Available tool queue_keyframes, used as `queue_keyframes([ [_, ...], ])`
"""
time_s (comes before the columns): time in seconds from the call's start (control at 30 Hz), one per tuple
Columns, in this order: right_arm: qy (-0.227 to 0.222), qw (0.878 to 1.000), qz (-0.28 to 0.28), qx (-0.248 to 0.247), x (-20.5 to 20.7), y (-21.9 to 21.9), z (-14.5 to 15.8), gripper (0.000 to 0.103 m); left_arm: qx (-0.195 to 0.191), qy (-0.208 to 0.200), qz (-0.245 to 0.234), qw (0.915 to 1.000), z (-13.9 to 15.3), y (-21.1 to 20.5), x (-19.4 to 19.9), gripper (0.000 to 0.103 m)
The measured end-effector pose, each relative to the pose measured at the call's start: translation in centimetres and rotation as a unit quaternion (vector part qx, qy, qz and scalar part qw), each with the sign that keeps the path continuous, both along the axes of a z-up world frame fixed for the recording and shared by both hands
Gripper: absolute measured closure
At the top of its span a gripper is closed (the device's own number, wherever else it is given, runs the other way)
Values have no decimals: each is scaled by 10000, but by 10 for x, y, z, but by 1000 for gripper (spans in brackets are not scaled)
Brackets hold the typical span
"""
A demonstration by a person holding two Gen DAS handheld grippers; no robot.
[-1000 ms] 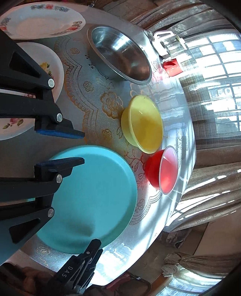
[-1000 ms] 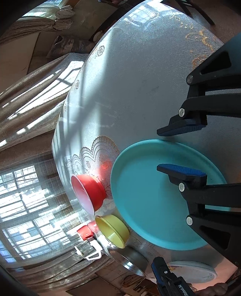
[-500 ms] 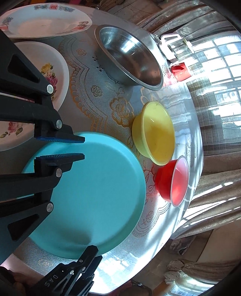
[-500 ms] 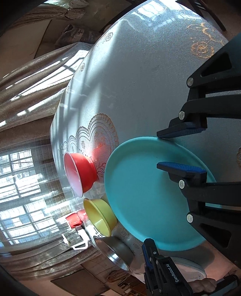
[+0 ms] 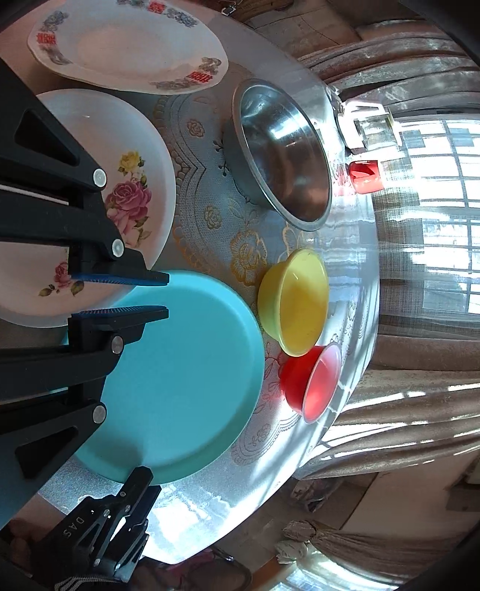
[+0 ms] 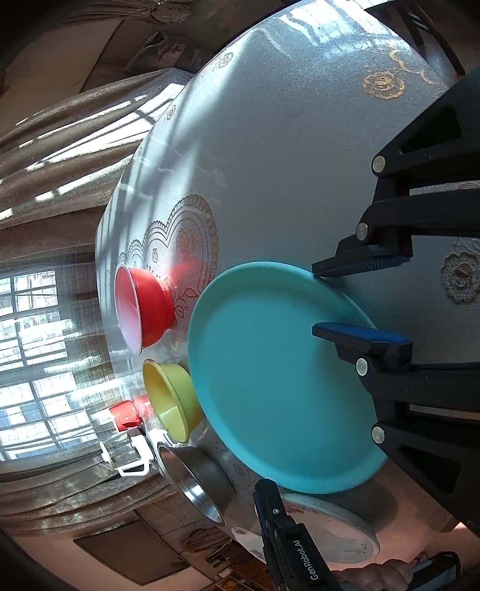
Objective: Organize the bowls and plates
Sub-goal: 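Move the left tool toward the rim of the rose-print white plate, then grasp the rose-print plate rim with the left tool and lift it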
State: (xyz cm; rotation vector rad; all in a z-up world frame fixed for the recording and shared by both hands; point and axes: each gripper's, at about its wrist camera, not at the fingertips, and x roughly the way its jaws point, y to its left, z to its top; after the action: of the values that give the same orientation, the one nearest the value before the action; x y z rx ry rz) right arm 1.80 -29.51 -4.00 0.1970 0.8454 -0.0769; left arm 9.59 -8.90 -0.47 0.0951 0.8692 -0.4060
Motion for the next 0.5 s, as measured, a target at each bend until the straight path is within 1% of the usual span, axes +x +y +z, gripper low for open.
queue_keyframes([
  [0.17, 29, 10000, 49, -29, -3, 4, 0, 80, -334, -206, 201, 9990, 16, 32, -18, 92],
  [0.23, 66, 10000, 62, 0, -4, 3, 1, 80, -426, -228, 347, 9982, 19, 47, -23, 92],
  [0.37, 100, 9999, 36, 62, -4, 3, 1, 79, -722, -111, 634, 9953, 15, 79, -32, 92],
  [0.5, 177, 9998, -6, 80, -2, 4, 1, 76, -737, -208, 751, 9942, 9, 102, -49, 92],
])
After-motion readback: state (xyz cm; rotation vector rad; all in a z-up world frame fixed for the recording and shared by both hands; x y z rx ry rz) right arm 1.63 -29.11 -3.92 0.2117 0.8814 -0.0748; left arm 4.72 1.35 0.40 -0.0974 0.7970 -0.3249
